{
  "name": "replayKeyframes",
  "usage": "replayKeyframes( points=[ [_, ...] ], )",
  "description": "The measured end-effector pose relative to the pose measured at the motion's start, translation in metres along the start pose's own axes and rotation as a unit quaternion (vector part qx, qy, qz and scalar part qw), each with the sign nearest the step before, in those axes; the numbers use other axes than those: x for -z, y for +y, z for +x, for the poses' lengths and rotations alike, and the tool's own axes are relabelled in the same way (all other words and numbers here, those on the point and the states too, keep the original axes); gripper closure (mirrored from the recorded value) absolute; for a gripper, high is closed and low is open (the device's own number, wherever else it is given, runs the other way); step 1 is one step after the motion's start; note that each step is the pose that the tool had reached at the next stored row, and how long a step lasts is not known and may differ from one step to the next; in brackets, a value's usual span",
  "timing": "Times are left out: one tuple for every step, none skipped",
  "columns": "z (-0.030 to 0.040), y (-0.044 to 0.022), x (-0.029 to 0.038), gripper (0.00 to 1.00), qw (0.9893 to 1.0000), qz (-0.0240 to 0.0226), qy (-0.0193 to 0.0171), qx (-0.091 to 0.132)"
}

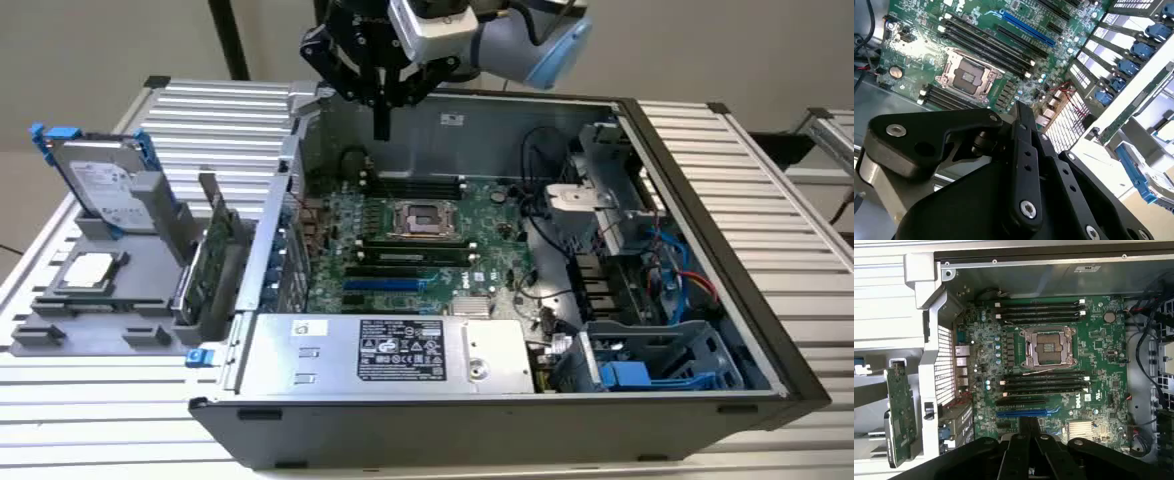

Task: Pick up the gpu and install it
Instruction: 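Reach for the gpu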

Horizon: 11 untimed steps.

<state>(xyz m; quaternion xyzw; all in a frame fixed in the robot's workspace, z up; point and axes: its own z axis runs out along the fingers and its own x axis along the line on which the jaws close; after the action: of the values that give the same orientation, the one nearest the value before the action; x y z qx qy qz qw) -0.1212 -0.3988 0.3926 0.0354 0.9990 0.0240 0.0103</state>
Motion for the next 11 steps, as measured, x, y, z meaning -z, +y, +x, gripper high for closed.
replayKeyframes(
  points=[
    [0.0, 0.0, 0.0, 1.0, 1.0, 0.0, 0.0, 0.0],
    [0.0, 0.0, 0.0, 1.0, 1.0, 0.0, 0.0, 0.0],
    [0.0, 0.0, 0.0, 1.0, 1.0, 0.0, 0.0, 0.0],
    [0.0, 0.0, 0.0, 1.0, 1.0, 0.0, 0.0, 0.0],
    [0.0, 0.0, 0.0, 1.0, 1.0, 0.0, 0.0, 0.0],
    [0.0, 0.0, 0.0, 1.0, 1.0, 0.0, 0.0, 0.0],
    [0.0, 0.0, 0.0, 1.0, 1.0, 0.0, 0.0, 0.0],
    [0.0, 0.0, 0.0, 1.0, 1.0, 0.0, 0.0, 0.0],
    [0.0, 0.0, 0.0, 1.0, 1.0, 0.0, 0.0, 0.0],
    [0.0, 0.0, 0.0, 1.0, 1.0, 0.0, 0.0, 0.0],
    [0.0002, 0.0, 0.0, 1.0, 1.0, 0.0, 0.0, 0.0]
  ],
)
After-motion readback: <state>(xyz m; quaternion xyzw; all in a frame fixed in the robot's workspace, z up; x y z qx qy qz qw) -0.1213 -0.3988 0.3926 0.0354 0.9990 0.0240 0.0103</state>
